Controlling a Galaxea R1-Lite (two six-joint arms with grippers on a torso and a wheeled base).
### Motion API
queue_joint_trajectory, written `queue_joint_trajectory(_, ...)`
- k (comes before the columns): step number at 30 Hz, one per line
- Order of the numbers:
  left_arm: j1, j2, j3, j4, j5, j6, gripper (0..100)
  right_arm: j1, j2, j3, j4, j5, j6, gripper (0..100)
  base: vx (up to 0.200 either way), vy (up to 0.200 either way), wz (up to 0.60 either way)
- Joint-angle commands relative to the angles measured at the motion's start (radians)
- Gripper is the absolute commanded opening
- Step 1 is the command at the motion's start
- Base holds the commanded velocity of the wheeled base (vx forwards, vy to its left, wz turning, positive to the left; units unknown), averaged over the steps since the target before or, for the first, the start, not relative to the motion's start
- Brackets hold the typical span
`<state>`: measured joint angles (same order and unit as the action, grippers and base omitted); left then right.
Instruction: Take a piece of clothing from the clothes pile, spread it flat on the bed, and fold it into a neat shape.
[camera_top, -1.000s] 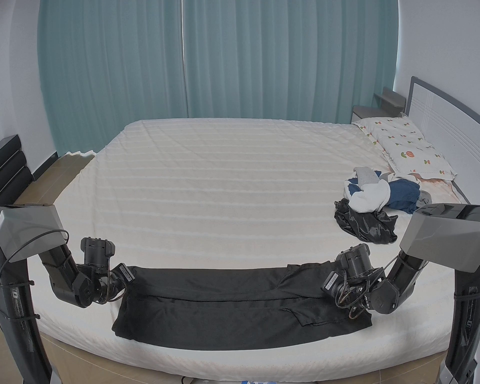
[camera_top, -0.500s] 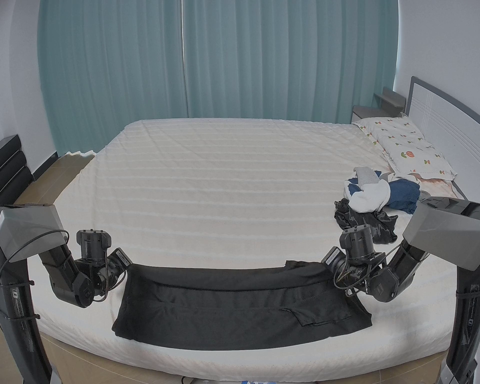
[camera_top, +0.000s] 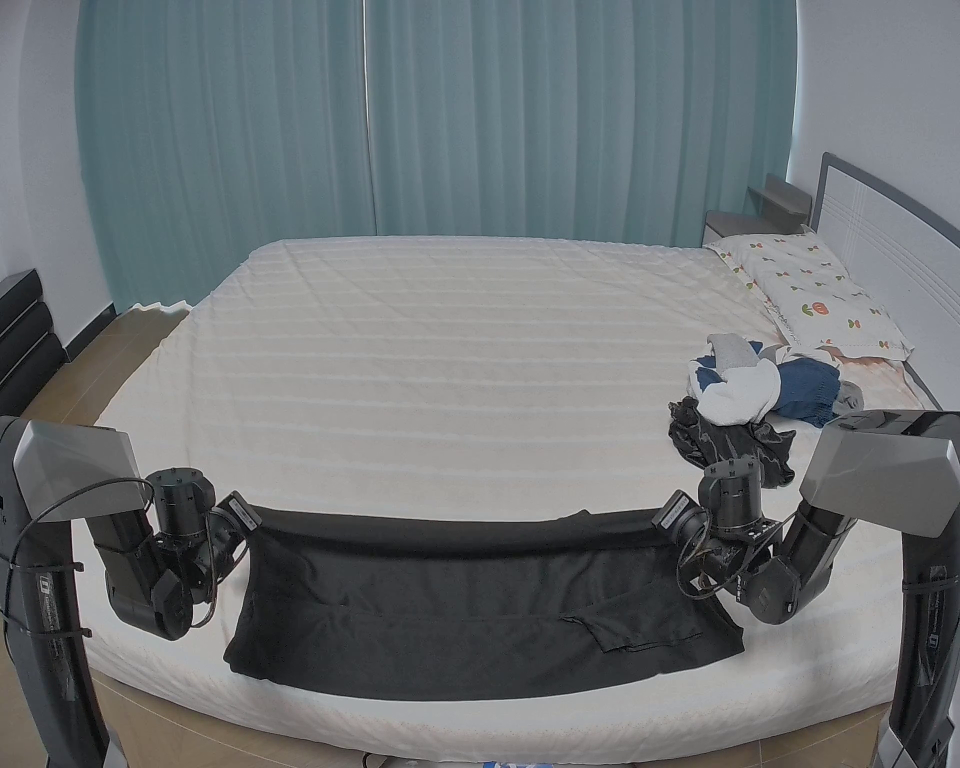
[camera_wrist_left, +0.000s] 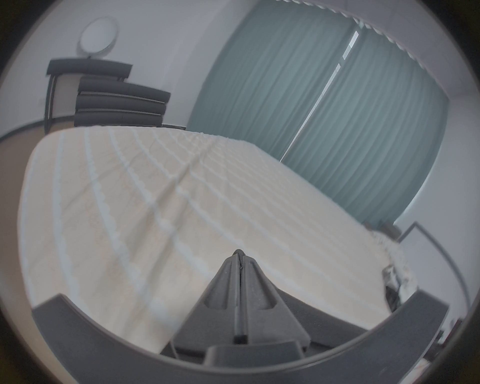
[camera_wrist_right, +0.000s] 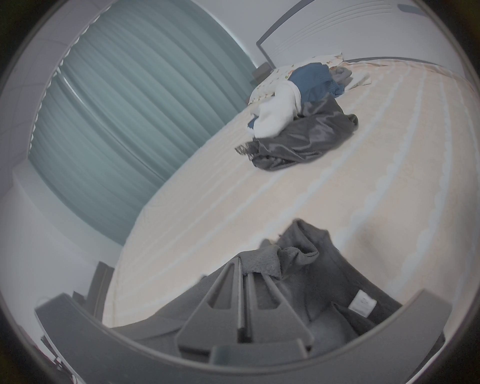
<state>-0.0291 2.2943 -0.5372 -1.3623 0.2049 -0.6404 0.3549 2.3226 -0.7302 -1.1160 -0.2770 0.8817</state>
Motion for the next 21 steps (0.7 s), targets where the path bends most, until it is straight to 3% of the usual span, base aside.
queue_joint_trajectory(1,-0.002,0.034,0.088,-0.004,-0.002,0.096,0,0.006,0.012,0.084,-0.004,0.030,-0.046,0,0.000,0.000,0.00)
queue_joint_trajectory(9,-0.028,0.060,0.123,-0.004,-0.002,0.163,0,0.006,0.020,0.146,0.008,0.050,-0.122,0,0.000,0.000,0.00)
queue_joint_trajectory(13,-0.034,0.091,0.151,-0.009,-0.002,0.242,0,0.006,0.066,0.149,0.005,0.065,-0.159,0,0.000,0.000,0.00)
queue_joint_trajectory(21,-0.035,0.111,0.168,-0.014,-0.001,0.272,0,0.024,0.095,0.146,-0.005,0.064,-0.165,0,0.000,0.000,0.00)
